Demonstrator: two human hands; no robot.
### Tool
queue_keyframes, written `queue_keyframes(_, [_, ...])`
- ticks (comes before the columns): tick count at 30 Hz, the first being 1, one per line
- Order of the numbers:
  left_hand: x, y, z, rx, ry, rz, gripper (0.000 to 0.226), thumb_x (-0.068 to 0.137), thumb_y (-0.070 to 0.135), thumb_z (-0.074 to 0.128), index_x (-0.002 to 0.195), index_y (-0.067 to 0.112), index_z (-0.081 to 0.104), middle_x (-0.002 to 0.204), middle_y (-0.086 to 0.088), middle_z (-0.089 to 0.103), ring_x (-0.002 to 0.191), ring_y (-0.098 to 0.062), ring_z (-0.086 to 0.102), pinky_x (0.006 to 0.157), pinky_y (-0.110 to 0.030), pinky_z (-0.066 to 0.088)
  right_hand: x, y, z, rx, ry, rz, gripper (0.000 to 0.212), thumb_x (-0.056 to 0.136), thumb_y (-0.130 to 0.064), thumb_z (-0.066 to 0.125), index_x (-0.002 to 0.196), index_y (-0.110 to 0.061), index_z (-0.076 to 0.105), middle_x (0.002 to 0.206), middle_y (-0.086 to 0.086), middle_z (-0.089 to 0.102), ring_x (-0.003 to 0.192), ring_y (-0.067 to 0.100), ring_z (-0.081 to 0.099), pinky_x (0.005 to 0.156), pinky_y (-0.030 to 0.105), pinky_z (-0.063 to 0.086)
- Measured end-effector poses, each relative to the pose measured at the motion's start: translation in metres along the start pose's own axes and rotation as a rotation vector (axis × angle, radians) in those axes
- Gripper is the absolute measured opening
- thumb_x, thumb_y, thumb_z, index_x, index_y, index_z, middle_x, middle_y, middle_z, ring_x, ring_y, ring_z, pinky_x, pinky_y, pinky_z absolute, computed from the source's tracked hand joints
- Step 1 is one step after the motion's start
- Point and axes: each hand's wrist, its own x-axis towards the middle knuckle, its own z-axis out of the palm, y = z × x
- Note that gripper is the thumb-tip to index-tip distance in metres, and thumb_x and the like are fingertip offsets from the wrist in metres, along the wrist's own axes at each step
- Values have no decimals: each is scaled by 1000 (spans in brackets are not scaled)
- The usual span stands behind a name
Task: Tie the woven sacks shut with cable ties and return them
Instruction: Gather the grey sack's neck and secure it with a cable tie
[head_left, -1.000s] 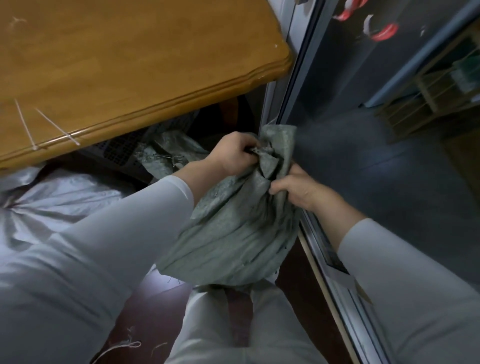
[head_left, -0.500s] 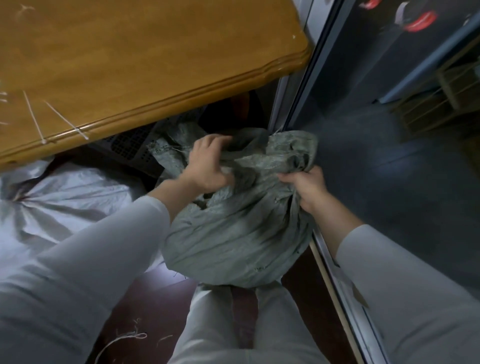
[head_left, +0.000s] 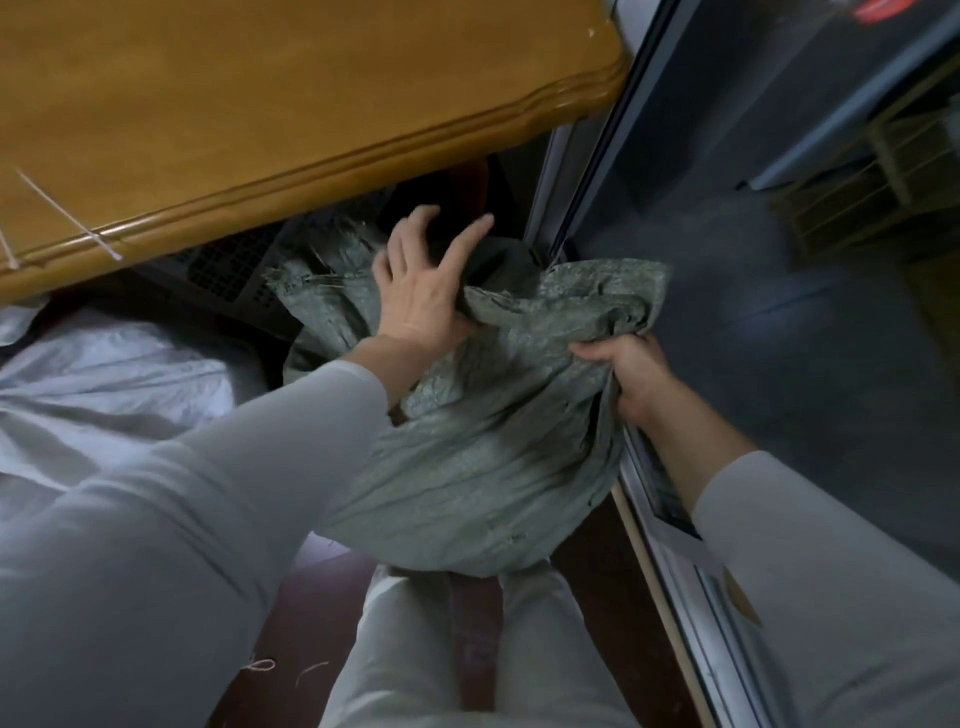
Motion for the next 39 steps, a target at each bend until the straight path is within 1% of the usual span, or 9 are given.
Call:
queue_keyframes(2, [9, -5, -1, 103, -95, 92, 56, 72, 42, 72, 122, 29, 51, 147, -11, 28, 141, -37, 10, 112, -56, 4, 0, 0, 0, -17, 5, -1, 56, 66, 7, 71, 119, -2, 58, 107, 14, 68, 91, 31, 66, 69, 36, 54])
queue_keyframes(5, [9, -7, -8, -272, -251, -40, 25, 83, 11, 59, 107, 18, 55, 109, -10, 60, 115, -33, 50, 92, -39, 41, -2, -5, 4, 32, 21, -50, 50, 68, 10, 69, 116, 0, 58, 99, 12, 68, 90, 30, 67, 72, 38, 55])
queue_keyframes(10, [26, 33, -64, -620, 31, -184, 26, 82, -4, 45, 93, 9, 64, 96, -9, 66, 93, -24, 60, 80, -34, 50, -23, -24, 36, 80, -75, -179, 52, 69, 19, 63, 115, -3, 57, 91, 8, 67, 80, 24, 67, 68, 40, 58])
queue_keyframes(17, [16, -4, -69, -503, -233, -185, 20, 86, 17, 65, 97, 2, 70, 95, -13, 70, 93, -24, 64, 83, -39, 53, -14, -17, 58, 275, 107, -119, 25, 78, 14, 57, 90, -8, 59, 80, 5, 62, 68, 18, 62, 66, 33, 53])
queue_keyframes(21, [14, 10, -57, -590, -363, -40, 19, 76, 18, 74, 89, 4, 72, 81, 0, 69, 64, 12, 57, 69, -13, 49, 4, -20, 67, -130, 151, -349, 21, 87, 0, 53, 106, -6, 62, 91, 1, 63, 88, 18, 60, 82, 31, 49])
queue_keyframes(26, [28, 21, -57, -671, -329, -75, 19, 84, 17, 67, 86, -1, 72, 87, -11, 70, 71, -8, 61, 70, -25, 50, 4, -28, 58, -465, -333, -271, 70, 59, 6, 76, 124, -8, 53, 110, 6, 64, 105, 21, 60, 99, 40, 47])
queue_keyframes(29, [33, 24, -58, -707, -326, -73, 17, 82, 16, 69, 86, 0, 72, 90, -13, 72, 83, -16, 66, 77, -30, 52, -5, -36, 60, -607, -606, -219, 60, 59, 13, 77, 108, -17, 61, 103, -1, 66, 108, 17, 60, 100, 35, 46])
queue_keyframes(35, [32, 33, -58, -779, -374, -91, 14, 82, 6, 65, 93, -2, 68, 85, -10, 67, 77, -13, 61, 75, -32, 52, 8, -22, 91, -223, -102, -374, 44, 77, 5, 69, 119, -2, 58, 115, 13, 63, 106, 21, 61, 94, 33, 51])
queue_keyframes(39, [30, -5, -72, -1145, -315, -226, 59, 73, 12, 55, 131, 10, 44, 106, -2, 58, 93, -12, 57, 71, -16, 49, 21, -22, 84, -149, -31, -245, 38, 69, 8, 71, 102, -9, 65, 90, 4, 68, 89, 23, 67, 73, 30, 55])
